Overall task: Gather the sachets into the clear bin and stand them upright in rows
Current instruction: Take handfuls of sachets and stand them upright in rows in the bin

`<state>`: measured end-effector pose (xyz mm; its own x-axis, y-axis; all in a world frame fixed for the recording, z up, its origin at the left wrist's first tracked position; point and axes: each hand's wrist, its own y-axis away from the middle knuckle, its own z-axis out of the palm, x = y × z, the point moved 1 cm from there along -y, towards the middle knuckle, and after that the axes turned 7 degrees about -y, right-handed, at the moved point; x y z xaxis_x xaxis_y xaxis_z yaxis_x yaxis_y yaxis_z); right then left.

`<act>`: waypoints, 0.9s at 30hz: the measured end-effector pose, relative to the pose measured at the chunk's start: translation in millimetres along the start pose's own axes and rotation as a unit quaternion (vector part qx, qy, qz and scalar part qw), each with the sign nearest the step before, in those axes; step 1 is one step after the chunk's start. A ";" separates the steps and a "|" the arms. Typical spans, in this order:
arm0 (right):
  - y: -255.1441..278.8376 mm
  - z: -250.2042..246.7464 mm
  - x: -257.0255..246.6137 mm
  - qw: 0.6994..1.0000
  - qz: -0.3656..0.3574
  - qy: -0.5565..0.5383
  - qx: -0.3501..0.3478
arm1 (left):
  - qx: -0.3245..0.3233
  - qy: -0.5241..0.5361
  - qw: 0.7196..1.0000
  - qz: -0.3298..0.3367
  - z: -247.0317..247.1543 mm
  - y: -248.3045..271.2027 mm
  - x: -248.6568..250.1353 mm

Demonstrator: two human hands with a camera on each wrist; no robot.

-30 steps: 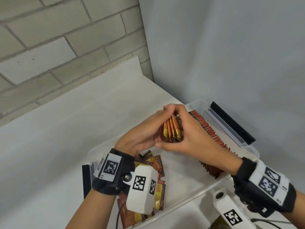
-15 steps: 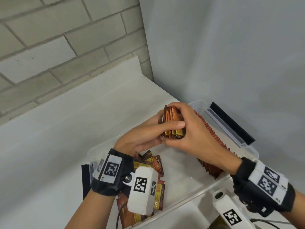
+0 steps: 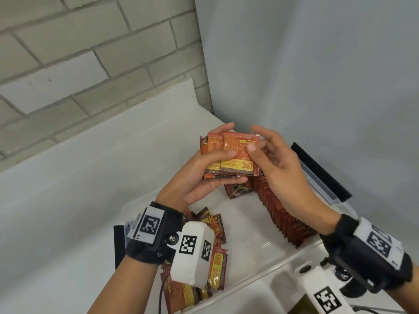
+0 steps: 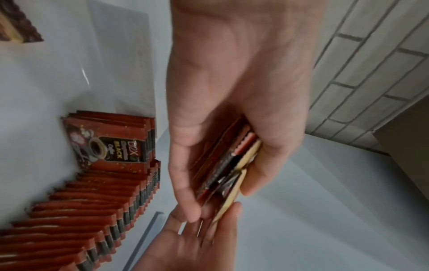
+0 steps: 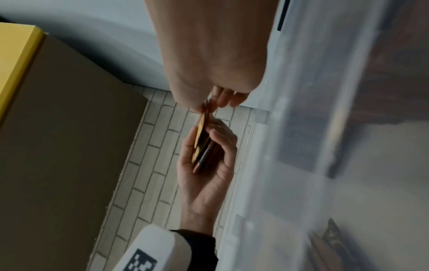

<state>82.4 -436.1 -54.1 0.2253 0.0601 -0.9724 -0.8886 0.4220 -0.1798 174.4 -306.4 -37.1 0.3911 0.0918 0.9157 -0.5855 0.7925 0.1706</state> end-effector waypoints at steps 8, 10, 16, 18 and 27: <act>0.8 -2.6 -12.6 0.993 -0.095 -0.064 -0.006 | 0.026 -0.007 0.999 -0.027 -4.2 -3.5 2.1; 1.6 -0.9 -13.7 0.993 -0.104 -0.056 -0.023 | 0.026 0.022 0.999 -0.015 -5.8 -3.4 2.0; 1.4 -2.8 -5.6 0.991 -0.097 -0.053 -0.069 | 0.030 0.080 0.996 0.030 -12.6 -4.8 3.0; 1.4 -2.7 -3.9 0.993 -0.067 -0.061 -0.076 | 0.037 0.083 0.994 0.055 -13.3 -4.3 4.8; -0.8 0.5 0.5 0.976 0.119 -0.159 -0.090 | 0.098 0.073 0.982 0.144 -11.6 -6.1 5.5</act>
<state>83.4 -436.0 -54.4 0.0913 0.4258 -0.9002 -0.9803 0.1972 -0.0061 188.3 -303.8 -37.3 0.2776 0.3923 0.8769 -0.8072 0.5902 -0.0086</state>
